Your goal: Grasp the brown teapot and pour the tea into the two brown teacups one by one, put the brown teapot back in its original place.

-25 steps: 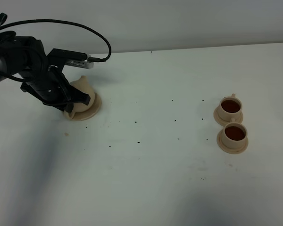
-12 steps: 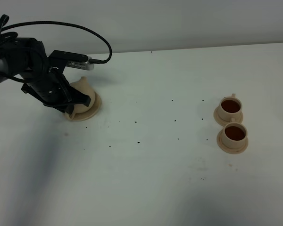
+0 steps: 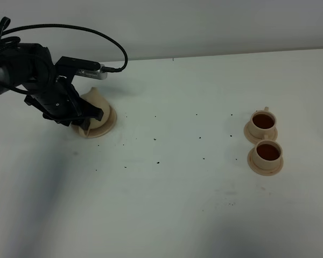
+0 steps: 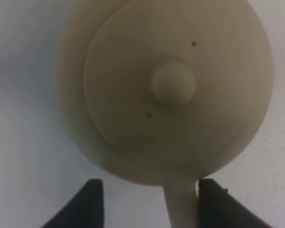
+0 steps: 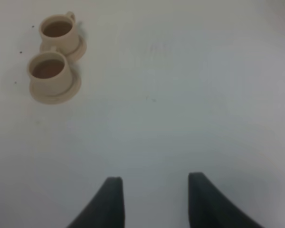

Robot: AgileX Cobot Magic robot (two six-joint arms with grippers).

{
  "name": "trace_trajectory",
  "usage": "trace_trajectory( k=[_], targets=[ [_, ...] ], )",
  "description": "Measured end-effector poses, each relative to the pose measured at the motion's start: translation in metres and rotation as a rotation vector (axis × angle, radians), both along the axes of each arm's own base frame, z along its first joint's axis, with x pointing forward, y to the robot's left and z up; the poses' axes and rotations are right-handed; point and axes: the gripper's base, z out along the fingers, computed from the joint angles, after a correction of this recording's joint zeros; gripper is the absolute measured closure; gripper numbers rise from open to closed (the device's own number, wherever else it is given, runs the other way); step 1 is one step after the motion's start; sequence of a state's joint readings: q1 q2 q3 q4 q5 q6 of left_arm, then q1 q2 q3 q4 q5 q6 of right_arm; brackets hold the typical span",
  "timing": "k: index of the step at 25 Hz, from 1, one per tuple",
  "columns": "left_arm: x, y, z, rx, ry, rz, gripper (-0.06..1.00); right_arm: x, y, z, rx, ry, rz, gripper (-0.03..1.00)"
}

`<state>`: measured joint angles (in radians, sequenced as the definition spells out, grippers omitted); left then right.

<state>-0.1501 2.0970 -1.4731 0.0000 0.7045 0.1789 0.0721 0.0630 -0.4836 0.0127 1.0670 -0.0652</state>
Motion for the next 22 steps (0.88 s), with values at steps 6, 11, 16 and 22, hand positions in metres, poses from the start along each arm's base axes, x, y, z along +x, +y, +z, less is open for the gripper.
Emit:
trace_trajectory(
  k=[6,11,16,22],
  targets=[
    [-0.008,0.002,0.023,0.008,0.005,-0.013,0.42,0.0,0.0,0.0,0.0,0.0,0.0,0.64],
    [-0.031,0.015,0.067,0.041,0.067,-0.002,0.42,0.0,0.0,0.0,0.0,0.0,0.0,0.64],
    [-0.061,0.046,0.104,0.061,0.189,0.077,0.45,0.0,0.0,0.0,0.0,0.0,0.0,0.64],
    [-0.105,0.067,0.14,0.027,0.128,0.159,0.54,0.0,0.0,0.0,0.0,0.0,0.0,0.64]
  ],
)
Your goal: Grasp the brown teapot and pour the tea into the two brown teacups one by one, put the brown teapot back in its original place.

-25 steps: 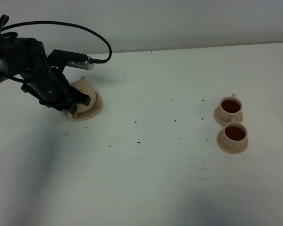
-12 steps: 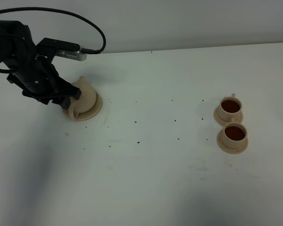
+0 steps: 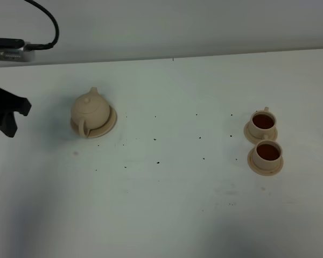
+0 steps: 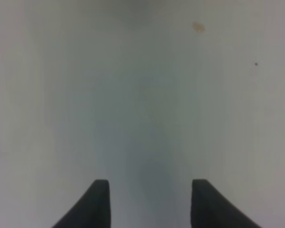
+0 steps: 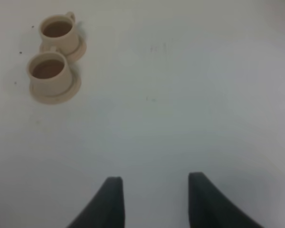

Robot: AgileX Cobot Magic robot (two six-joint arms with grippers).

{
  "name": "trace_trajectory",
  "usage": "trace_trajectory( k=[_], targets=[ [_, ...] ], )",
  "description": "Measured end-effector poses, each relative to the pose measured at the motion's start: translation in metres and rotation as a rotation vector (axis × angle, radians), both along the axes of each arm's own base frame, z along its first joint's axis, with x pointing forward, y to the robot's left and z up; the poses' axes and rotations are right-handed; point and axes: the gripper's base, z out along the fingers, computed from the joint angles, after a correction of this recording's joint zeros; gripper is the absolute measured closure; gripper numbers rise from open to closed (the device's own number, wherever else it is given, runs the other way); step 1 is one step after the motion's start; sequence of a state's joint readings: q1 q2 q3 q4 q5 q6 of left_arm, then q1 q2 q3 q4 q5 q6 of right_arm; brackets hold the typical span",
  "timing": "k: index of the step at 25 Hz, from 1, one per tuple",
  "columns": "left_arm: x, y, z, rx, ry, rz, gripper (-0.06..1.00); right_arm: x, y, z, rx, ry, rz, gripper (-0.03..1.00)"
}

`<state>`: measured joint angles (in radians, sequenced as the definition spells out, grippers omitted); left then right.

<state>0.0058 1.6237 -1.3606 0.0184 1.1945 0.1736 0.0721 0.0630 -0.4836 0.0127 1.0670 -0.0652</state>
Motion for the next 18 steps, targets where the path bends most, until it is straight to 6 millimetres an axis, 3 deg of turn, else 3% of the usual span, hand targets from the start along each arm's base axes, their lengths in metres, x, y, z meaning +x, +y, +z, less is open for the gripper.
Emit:
trace_trajectory(
  k=[7,11,15,18],
  targets=[
    [-0.099,0.0,0.015,-0.035,-0.055,0.091,0.64,0.0,0.0,0.0,0.0,0.0,0.0,0.64],
    [-0.152,-0.003,0.012,-0.063,-0.109,0.104,0.65,0.0,0.0,0.0,0.0,0.0,0.0,0.64],
    [-0.196,-0.008,-0.004,-0.111,-0.161,0.145,0.65,0.0,0.0,0.0,0.0,0.0,0.0,0.64],
    [-0.215,-0.008,-0.023,-0.12,-0.216,0.156,0.65,0.0,0.0,0.0,0.0,0.0,0.0,0.64]
  ],
)
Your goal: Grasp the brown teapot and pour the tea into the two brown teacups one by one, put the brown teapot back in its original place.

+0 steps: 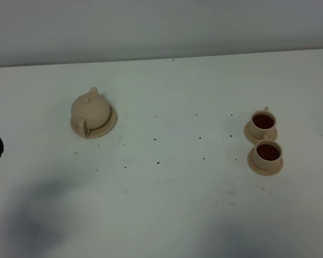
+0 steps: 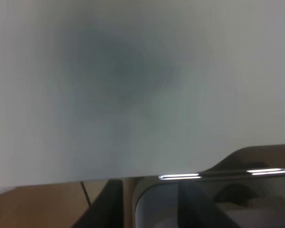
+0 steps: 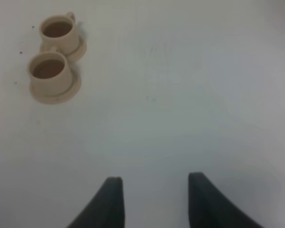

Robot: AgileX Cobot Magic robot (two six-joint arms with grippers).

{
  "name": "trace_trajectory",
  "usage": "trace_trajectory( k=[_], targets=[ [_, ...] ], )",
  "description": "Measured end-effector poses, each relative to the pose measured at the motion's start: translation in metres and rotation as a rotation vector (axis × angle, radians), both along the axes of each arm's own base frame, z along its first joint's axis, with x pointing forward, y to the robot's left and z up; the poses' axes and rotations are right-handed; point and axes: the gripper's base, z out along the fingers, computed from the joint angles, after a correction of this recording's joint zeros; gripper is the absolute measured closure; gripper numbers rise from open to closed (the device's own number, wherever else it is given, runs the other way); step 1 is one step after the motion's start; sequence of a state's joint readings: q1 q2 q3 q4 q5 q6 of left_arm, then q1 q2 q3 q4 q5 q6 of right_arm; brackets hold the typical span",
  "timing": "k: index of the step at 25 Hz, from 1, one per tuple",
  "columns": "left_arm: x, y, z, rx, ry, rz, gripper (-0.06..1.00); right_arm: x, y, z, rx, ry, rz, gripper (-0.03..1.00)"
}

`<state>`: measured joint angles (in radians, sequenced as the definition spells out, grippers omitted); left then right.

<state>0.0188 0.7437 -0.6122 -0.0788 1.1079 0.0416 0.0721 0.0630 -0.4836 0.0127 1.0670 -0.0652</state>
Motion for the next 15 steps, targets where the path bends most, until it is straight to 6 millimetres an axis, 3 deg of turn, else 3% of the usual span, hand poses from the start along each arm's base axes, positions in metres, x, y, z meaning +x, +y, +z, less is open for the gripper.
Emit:
trace_trajectory(
  k=[5,10,15],
  targets=[
    [-0.015,0.0,-0.019,0.0,-0.052,0.008,0.65,0.0,0.0,0.0,0.0,0.0,0.0,0.64],
    [-0.02,0.0,-0.016,-0.001,-0.107,0.01,0.65,0.0,0.0,0.0,0.0,0.0,0.0,0.64],
    [-0.038,-0.001,-0.007,-0.005,-0.24,0.021,0.65,0.0,0.0,0.0,0.0,0.0,0.0,0.64]
  ],
)
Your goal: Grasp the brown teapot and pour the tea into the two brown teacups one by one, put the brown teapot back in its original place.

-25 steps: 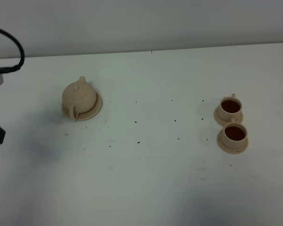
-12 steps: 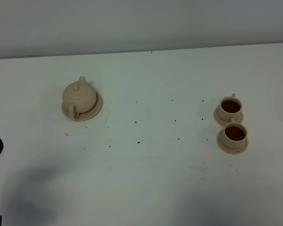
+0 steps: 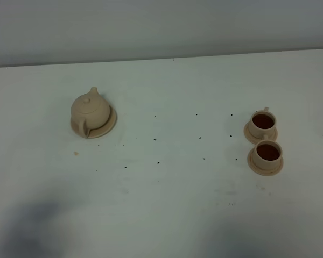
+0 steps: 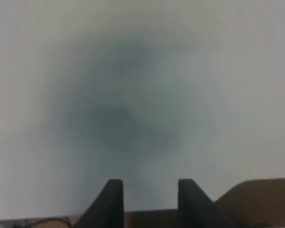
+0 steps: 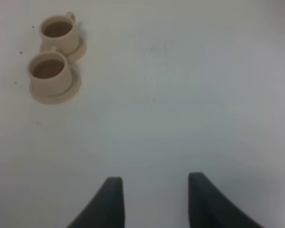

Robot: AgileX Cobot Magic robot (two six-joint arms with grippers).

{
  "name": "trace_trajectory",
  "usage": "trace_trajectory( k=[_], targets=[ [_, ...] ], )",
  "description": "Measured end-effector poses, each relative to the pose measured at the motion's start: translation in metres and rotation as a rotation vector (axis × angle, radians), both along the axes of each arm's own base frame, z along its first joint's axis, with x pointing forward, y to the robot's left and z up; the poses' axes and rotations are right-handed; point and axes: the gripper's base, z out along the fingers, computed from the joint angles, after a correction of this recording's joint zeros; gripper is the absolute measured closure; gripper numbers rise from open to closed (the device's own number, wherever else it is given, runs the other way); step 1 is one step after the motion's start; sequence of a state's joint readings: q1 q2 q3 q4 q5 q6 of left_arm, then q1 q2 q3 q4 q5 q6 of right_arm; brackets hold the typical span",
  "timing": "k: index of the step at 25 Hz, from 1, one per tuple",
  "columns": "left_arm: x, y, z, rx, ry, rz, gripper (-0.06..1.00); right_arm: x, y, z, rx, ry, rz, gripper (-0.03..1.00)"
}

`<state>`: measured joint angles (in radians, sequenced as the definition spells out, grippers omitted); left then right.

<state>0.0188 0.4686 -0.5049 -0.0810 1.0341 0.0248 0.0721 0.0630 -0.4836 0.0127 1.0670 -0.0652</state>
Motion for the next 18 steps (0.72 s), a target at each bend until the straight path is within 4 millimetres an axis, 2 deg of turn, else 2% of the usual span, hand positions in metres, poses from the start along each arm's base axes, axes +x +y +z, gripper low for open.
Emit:
trace_trajectory(
  k=[14,18],
  targets=[
    [-0.063,0.0,0.012,0.012,-0.428,0.014,0.65,0.0,0.0,0.0,0.0,0.0,0.0,0.64],
    [-0.069,0.0,0.011,0.013,-0.47,0.015,0.65,0.0,0.0,0.0,0.0,0.0,0.0,0.64]
  ],
)
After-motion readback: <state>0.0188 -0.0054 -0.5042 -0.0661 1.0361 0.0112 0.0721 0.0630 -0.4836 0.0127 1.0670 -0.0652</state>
